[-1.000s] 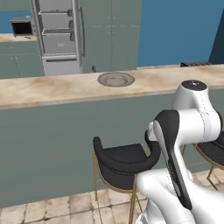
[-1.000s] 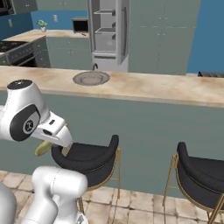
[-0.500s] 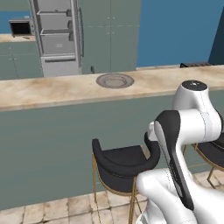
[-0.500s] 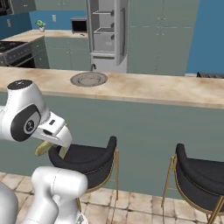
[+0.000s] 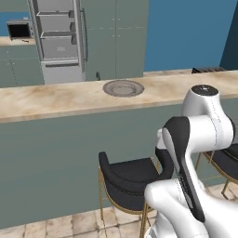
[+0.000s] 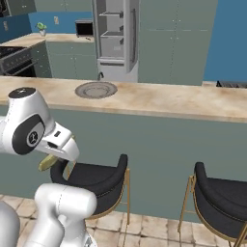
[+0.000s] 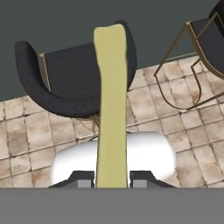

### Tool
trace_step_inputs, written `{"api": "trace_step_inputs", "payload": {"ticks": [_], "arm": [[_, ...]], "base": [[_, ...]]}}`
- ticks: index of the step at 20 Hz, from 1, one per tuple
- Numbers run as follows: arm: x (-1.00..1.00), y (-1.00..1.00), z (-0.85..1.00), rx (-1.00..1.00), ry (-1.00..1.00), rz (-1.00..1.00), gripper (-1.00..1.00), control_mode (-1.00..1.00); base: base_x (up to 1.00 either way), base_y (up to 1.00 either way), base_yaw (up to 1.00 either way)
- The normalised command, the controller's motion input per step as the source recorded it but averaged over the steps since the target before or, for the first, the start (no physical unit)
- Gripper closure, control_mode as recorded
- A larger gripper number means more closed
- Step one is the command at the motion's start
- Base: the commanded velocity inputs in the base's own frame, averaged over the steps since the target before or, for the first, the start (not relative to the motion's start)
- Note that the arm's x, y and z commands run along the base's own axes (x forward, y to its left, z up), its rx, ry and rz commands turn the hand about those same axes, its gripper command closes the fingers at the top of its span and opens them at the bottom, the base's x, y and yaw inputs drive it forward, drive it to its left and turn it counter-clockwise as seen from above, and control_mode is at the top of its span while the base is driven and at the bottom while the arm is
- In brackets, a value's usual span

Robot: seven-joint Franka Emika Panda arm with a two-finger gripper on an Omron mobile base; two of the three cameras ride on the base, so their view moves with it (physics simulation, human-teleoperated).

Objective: Retrieve the butter from the fridge and place it on a plate on the dining table. Then retrieve the butter knife by the fridge and place it near the plate.

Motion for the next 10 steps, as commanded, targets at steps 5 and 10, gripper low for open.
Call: {"api": "trace_step_inputs", "payload": {"ticks": [5, 10], "arm": [[0.25, 0.15, 0.05, 0.0, -0.01, 0.0, 1.0, -1.0], [0.01, 0.26, 0.5, -0.08, -0.14, 0.06, 1.0, -1.0]], "base": [[0.0, 0.0, 0.0], [0.0, 0.0, 0.0]]}}
